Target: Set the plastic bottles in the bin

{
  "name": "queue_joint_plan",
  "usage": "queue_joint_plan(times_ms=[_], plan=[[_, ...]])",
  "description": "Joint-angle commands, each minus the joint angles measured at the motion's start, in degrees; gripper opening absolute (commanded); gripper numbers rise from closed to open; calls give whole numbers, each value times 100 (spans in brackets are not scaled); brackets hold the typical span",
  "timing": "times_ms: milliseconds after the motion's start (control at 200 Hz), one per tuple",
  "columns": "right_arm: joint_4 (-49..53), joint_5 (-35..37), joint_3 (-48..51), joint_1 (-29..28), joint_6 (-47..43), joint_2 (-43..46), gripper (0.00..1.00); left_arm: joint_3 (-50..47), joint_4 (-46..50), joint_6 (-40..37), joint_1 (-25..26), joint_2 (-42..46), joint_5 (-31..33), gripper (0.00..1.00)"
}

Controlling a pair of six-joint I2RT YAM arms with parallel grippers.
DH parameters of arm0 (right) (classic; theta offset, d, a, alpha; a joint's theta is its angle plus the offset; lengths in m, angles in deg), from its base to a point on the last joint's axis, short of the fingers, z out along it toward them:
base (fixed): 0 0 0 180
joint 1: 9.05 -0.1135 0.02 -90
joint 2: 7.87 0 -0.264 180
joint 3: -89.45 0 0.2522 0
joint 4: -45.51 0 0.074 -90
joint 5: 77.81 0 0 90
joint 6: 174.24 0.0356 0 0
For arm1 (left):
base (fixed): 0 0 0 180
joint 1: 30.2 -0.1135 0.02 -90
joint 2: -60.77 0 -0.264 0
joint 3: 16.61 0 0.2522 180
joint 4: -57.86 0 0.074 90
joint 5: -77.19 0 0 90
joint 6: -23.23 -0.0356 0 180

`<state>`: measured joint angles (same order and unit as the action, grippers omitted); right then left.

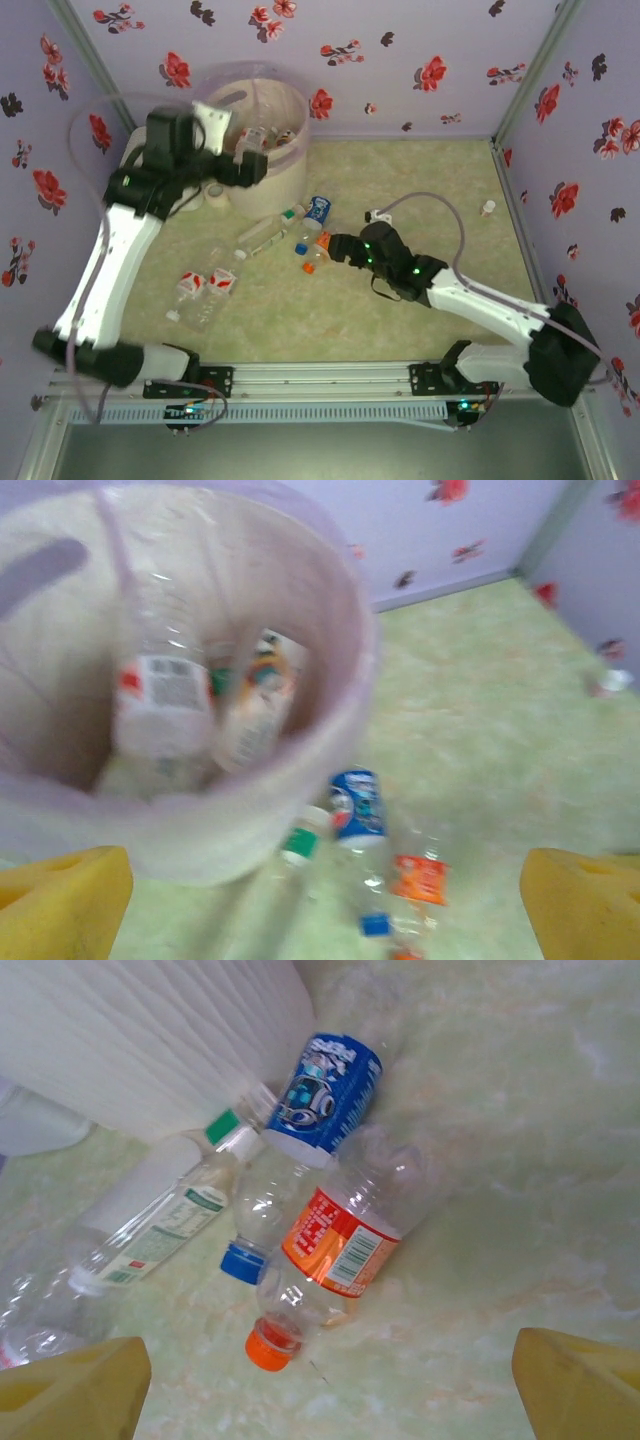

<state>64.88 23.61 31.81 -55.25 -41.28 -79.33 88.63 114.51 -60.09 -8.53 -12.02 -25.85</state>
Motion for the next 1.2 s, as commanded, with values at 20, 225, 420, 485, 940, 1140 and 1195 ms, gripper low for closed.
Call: queue_joint_plan(times_ms=[20,225,420,485,940,1140,1195], plan=[[217,-24,-772,264,729,-820,96,-1702,-1446,1153,187,808,-1109,99],[-177,-576,-1238,636,974,-1891,96,-3980,-2391,2273,728,1829,-405,100],[232,-642,-1952,688,1080,-2911,97,-5238,-3361,2960,983,2057,91,100],[232,-637,-2082,700,1074,-3117,95,-5231,-3458,2943,1020,1936,-119,100],[265,-597,-2143,919,1085,-3340,62,-5100,-3454,2921,1174,1567,-287,100],[406,-827,-1898,1031,668,-2706,50,-4956,-3708,2991,1249,1419,-477,100],[415,-1037,-1782,1074,274,-2438,51,-4951,-3915,3041,1299,1275,-560,100]])
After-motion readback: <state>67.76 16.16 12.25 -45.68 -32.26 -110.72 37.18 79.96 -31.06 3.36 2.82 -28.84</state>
